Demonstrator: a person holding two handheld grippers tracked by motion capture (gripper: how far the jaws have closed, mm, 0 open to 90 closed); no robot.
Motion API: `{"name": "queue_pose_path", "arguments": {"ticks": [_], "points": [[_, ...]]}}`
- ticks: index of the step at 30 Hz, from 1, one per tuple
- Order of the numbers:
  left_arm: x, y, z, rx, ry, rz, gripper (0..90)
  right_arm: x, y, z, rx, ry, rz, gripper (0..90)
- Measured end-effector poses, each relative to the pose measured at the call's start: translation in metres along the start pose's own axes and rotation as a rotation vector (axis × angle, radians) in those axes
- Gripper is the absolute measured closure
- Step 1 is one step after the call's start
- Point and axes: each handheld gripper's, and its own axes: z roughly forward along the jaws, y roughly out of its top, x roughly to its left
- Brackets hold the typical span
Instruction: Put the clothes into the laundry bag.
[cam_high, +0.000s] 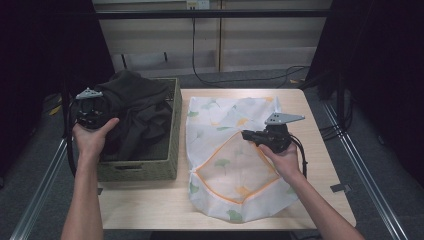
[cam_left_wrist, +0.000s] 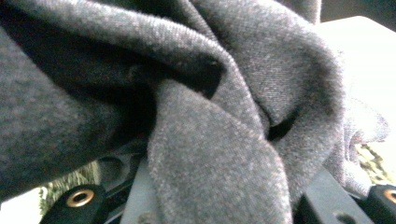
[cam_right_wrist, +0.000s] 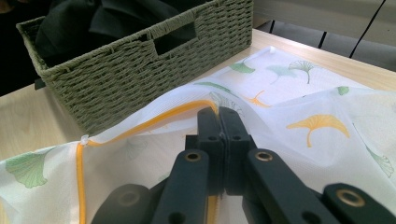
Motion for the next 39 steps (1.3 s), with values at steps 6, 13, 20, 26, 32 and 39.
{"name": "queue_pose_path", "arguments": {"ticks": [6, 13, 20, 26, 32, 39], "points": [[-0.002, 0.005, -0.012, -0.062, -0.003, -0.003, 68.2, 0.0, 0.0, 0.0, -0.001, -0.002, 0.002, 88.9], [-0.006, 0.015, -0.023, -0.136, -0.02, -0.012, 68.2, 0.0, 0.0, -0.001, -0.003, 0.0, 0.003, 88.9], [-0.011, 0.024, -0.037, -0.207, -0.039, -0.013, 68.3, -0.001, 0.001, -0.002, -0.007, 0.0, 0.0, 88.9], [-0.015, 0.036, -0.052, -0.254, -0.04, 0.016, 68.3, -0.001, 0.001, -0.002, -0.008, 0.0, 0.001, 89.0], [-0.019, 0.043, -0.064, -0.308, -0.063, 0.03, 68.3, -0.001, 0.001, -0.002, -0.007, 0.0, 0.0, 89.0], [-0.027, 0.054, -0.073, -0.348, -0.078, 0.054, 68.3, -0.001, 0.001, -0.002, -0.006, 0.001, 0.0, 89.0]]}}
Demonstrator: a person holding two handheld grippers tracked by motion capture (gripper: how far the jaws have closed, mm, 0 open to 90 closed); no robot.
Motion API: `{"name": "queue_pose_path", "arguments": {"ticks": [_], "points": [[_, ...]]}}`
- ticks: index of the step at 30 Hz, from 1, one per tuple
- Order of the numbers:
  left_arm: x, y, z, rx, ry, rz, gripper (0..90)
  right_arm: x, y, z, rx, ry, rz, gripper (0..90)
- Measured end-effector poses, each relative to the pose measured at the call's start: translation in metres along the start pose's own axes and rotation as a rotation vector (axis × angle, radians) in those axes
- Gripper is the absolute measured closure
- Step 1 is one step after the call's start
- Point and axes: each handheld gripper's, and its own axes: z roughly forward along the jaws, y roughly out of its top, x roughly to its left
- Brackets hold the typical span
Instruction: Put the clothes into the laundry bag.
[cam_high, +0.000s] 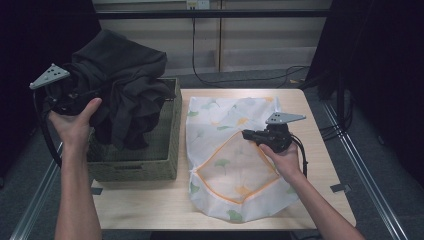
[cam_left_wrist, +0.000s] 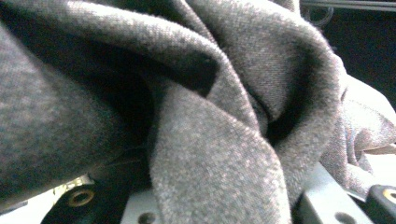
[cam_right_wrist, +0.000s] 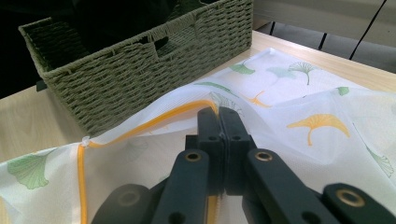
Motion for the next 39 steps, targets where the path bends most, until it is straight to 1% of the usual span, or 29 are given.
{"name": "queue_pose_path", "arguments": {"ticks": [2, 3, 4, 5, 6, 9, 13, 16, 18, 19, 20, 21, 23, 27, 29, 31, 33, 34, 35, 38, 39], "points": [[-0.002, 0.005, -0.001, -0.007, 0.001, 0.006, 68.3, 0.0, 0.0, 0.0, -0.001, -0.001, 0.0, 89.0], [-0.003, 0.007, -0.002, -0.009, -0.004, 0.014, 68.2, 0.0, 0.0, 0.0, -0.001, 0.0, 0.002, 89.0], [-0.004, 0.01, -0.002, -0.012, -0.009, 0.012, 68.3, 0.0, 0.0, 0.0, -0.002, 0.001, 0.003, 89.0], [-0.005, 0.011, -0.002, -0.011, -0.001, 0.017, 68.3, 0.0, 0.0, 0.0, -0.001, 0.0, 0.001, 89.0], [-0.005, 0.013, -0.003, -0.015, -0.011, 0.019, 68.2, 0.0, 0.0, 0.0, 0.0, 0.0, 0.001, 89.0], [-0.007, 0.019, -0.005, -0.035, -0.011, 0.018, 68.2, 0.0, 0.0, 0.0, 0.001, 0.0, -0.001, 89.0], [-0.011, 0.026, -0.008, -0.045, -0.015, 0.036, 68.2, 0.0, 0.0, 0.0, 0.002, 0.001, 0.0, 89.0], [-0.015, 0.032, -0.012, -0.065, -0.022, 0.031, 68.2, 0.0, 0.0, 0.001, 0.003, 0.003, -0.002, 89.0], [-0.017, 0.035, -0.014, -0.073, -0.024, 0.043, 68.2, 0.001, -0.001, 0.001, 0.005, 0.003, 0.0, 89.0], [-0.018, 0.037, -0.015, -0.08, -0.028, 0.044, 68.2, 0.001, -0.001, 0.002, 0.006, 0.003, -0.003, 89.0], [-0.021, 0.042, -0.018, -0.088, -0.036, 0.062, 68.2, 0.001, -0.002, 0.002, 0.01, 0.004, -0.001, 89.0], [-0.021, 0.042, -0.018, -0.088, -0.036, 0.062, 68.2, 0.001, -0.002, 0.002, 0.01, 0.004, -0.001, 89.0], [-0.024, 0.046, -0.022, -0.099, -0.054, 0.078, 68.2, 0.001, -0.003, 0.003, 0.016, 0.005, -0.001, 89.0], [-0.031, 0.059, -0.028, -0.124, -0.065, 0.086, 68.2, 0.001, -0.005, 0.005, 0.024, 0.006, -0.004, 89.0], [-0.037, 0.065, -0.032, -0.132, -0.071, 0.102, 68.2, 0.001, -0.005, 0.005, 0.026, 0.006, -0.004, 89.0], [-0.042, 0.069, -0.034, -0.144, -0.077, 0.105, 68.2, 0.0, -0.005, 0.005, 0.028, 0.006, -0.002, 89.0], [-0.046, 0.073, -0.037, -0.154, -0.088, 0.117, 68.2, 0.0, -0.006, 0.005, 0.029, 0.005, -0.001, 89.0], [-0.049, 0.073, -0.038, -0.161, -0.095, 0.113, 68.2, 0.0, -0.006, 0.005, 0.03, 0.004, 0.0, 89.0], [-0.05, 0.074, -0.04, -0.164, -0.103, 0.12, 68.2, -0.001, -0.006, 0.005, 0.029, 0.005, 0.0, 89.0], [-0.058, 0.074, -0.043, -0.185, -0.127, 0.121, 68.2, -0.001, -0.006, 0.005, 0.03, 0.005, 0.001, 89.0], [-0.059, 0.075, -0.044, -0.185, -0.134, 0.131, 68.1, -0.001, -0.007, 0.005, 0.032, 0.003, 0.002, 89.0]]}}
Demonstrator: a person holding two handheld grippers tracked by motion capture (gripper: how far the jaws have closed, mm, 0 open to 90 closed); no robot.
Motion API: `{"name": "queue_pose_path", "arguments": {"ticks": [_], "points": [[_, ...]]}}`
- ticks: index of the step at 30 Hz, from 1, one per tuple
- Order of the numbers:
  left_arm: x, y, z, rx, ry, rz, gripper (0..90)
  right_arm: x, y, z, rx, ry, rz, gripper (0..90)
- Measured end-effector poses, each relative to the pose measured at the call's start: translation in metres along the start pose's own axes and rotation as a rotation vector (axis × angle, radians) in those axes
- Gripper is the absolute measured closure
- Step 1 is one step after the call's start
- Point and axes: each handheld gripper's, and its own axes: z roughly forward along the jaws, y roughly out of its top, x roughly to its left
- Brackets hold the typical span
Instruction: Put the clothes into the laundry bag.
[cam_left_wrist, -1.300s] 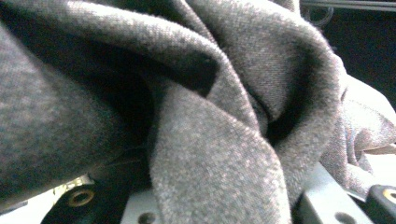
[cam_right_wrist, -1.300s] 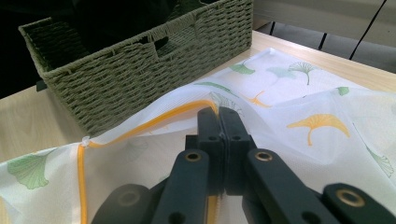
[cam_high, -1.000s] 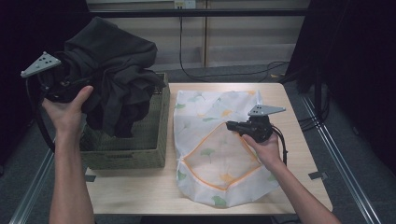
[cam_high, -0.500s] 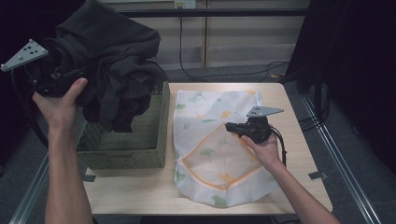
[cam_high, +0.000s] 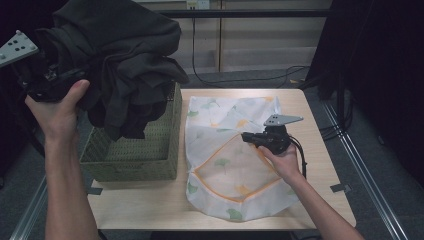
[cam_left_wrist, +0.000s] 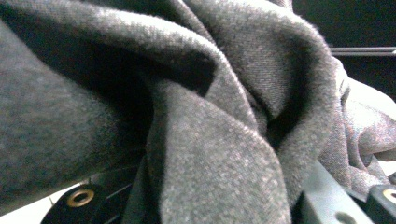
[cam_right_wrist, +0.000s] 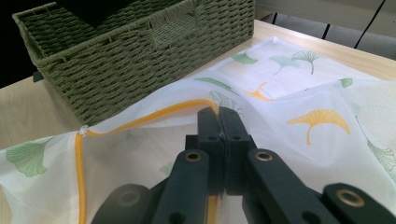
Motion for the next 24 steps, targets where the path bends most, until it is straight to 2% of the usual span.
{"name": "queue_pose_path", "arguments": {"ticks": [2, 3, 8, 11, 17, 18, 19, 24], "points": [[-0.004, 0.003, 0.0, -0.014, -0.016, 0.001, 68.1, 0.0, 0.0, 0.0, 0.002, 0.002, -0.001, 89.0], [-0.006, 0.005, -0.001, -0.01, -0.025, 0.022, 68.2, 0.0, 0.0, 0.001, 0.003, 0.003, 0.001, 89.0], [-0.019, 0.018, -0.003, -0.034, -0.057, 0.042, 68.1, 0.0, 0.0, 0.001, 0.001, 0.001, 0.002, 89.0], [-0.023, 0.02, -0.002, -0.041, -0.068, 0.046, 68.1, 0.0, 0.0, 0.001, 0.002, -0.001, 0.002, 89.0], [-0.03, 0.021, 0.002, -0.065, -0.107, 0.019, 68.1, 0.0, 0.0, 0.001, 0.005, 0.001, 0.002, 89.0], [-0.031, 0.021, 0.004, -0.069, -0.125, 0.023, 68.1, -0.001, 0.0, 0.001, 0.006, 0.001, 0.002, 89.0], [-0.033, 0.021, 0.007, -0.078, -0.138, 0.011, 68.1, -0.001, 0.0, 0.001, 0.005, 0.0, 0.002, 89.0], [-0.046, 0.025, 0.015, -0.09, -0.181, 0.02, 68.1, -0.001, -0.001, 0.003, 0.008, 0.003, 0.009, 89.0]]}}
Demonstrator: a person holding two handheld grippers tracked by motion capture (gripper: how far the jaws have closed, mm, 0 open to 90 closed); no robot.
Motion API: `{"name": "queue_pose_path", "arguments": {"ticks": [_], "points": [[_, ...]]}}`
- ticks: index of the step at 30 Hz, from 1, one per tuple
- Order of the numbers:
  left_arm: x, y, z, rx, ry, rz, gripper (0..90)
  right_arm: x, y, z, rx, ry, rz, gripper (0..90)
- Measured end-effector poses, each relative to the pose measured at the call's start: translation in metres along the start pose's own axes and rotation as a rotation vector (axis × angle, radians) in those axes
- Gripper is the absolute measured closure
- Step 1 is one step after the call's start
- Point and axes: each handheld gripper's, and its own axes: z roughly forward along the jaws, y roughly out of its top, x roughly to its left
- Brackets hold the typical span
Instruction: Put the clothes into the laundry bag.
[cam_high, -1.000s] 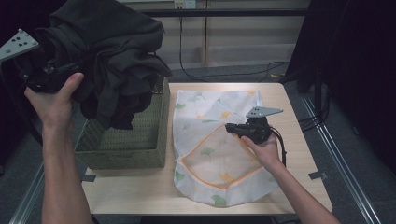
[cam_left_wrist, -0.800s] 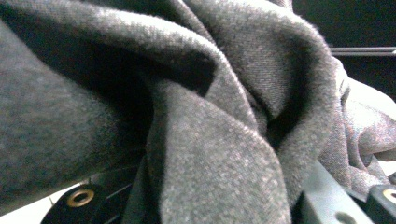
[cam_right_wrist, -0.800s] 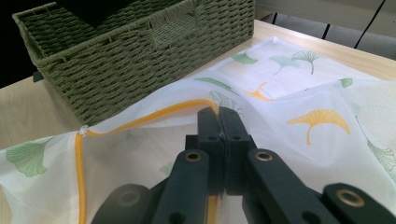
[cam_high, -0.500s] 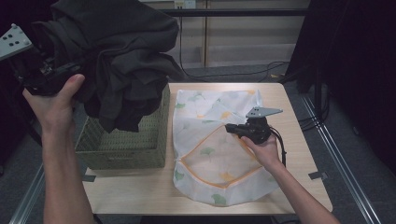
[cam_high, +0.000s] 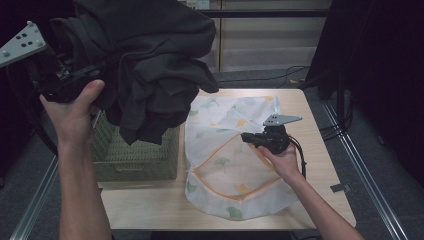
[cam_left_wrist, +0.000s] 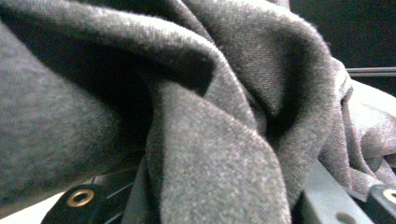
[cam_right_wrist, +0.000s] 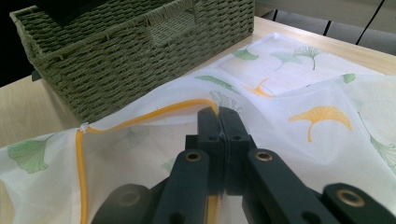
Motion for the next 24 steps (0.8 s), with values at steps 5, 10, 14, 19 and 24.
{"name": "queue_pose_path", "arguments": {"ticks": [5, 10, 14, 19, 24], "points": [[-0.009, 0.006, 0.008, -0.015, -0.034, 0.004, 68.1, -0.001, 0.0, -0.001, -0.001, 0.004, -0.001, 89.0], [-0.019, 0.012, 0.012, -0.02, -0.059, 0.021, 68.0, -0.002, 0.0, -0.001, -0.003, 0.004, 0.006, 89.0], [-0.027, 0.012, 0.015, -0.022, -0.083, 0.017, 68.0, -0.004, 0.0, -0.001, -0.004, 0.004, 0.015, 89.1], [-0.04, 0.005, 0.019, -0.025, -0.129, 0.006, 68.0, -0.005, -0.001, 0.0, -0.006, 0.01, 0.026, 89.0], [-0.054, -0.002, 0.025, -0.035, -0.177, -0.005, 67.9, -0.005, -0.001, -0.001, -0.007, 0.011, 0.026, 89.0]]}}
